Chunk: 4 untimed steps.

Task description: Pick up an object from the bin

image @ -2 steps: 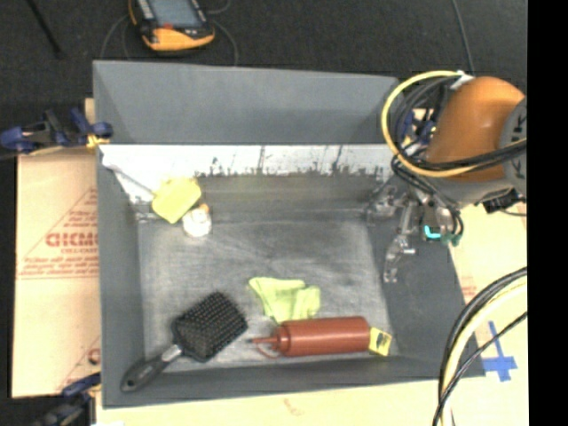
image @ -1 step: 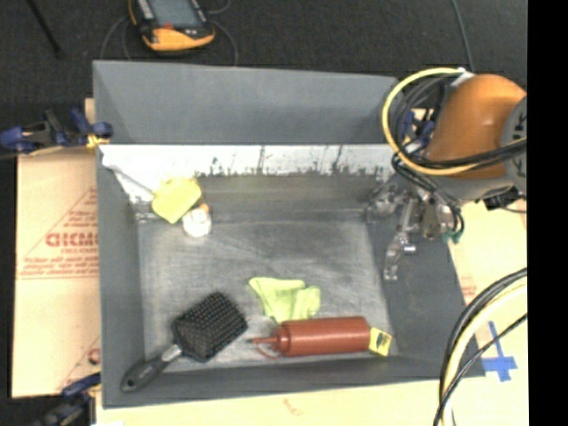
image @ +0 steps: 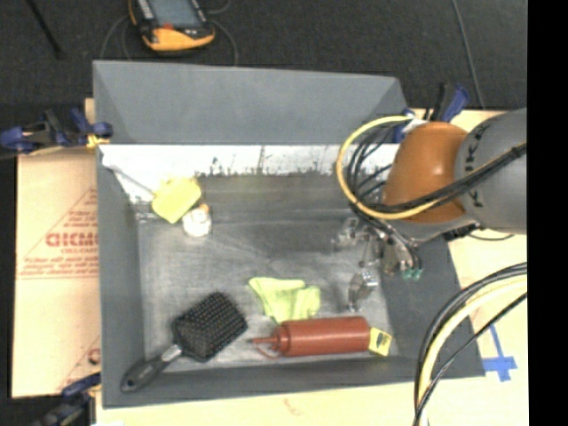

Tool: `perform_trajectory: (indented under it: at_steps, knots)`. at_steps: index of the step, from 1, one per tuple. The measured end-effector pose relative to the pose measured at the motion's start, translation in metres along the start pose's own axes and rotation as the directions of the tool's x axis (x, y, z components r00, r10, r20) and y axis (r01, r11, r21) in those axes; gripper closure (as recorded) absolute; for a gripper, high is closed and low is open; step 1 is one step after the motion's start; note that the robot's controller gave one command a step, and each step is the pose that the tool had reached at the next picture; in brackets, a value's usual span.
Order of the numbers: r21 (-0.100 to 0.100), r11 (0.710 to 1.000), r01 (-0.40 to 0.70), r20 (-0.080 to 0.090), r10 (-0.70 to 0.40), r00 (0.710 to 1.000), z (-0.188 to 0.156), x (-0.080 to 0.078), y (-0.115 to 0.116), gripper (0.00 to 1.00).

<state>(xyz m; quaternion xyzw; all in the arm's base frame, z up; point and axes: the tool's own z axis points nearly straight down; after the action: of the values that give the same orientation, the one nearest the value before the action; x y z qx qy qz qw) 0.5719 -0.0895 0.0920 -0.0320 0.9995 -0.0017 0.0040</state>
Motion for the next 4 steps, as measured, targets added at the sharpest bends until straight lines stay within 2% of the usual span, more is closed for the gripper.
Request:
perform_trajectory:
  at_steps: [1,2,3,4]
  knots:
    - [-0.001,0.996,0.092,-0.008,-0.092,0.996,0.023,-0.009,0.02,0.0]
    - [0.0,0.993,0.118,0.005,-0.118,0.993,0.019,0.005,0.042,0.0]
    - [0.0,0.985,0.174,0.003,-0.174,0.985,0.019,0.018,0.087,0.0]
    - [-0.002,0.962,0.273,-0.001,-0.273,0.962,0.018,0.027,0.098,1.0]
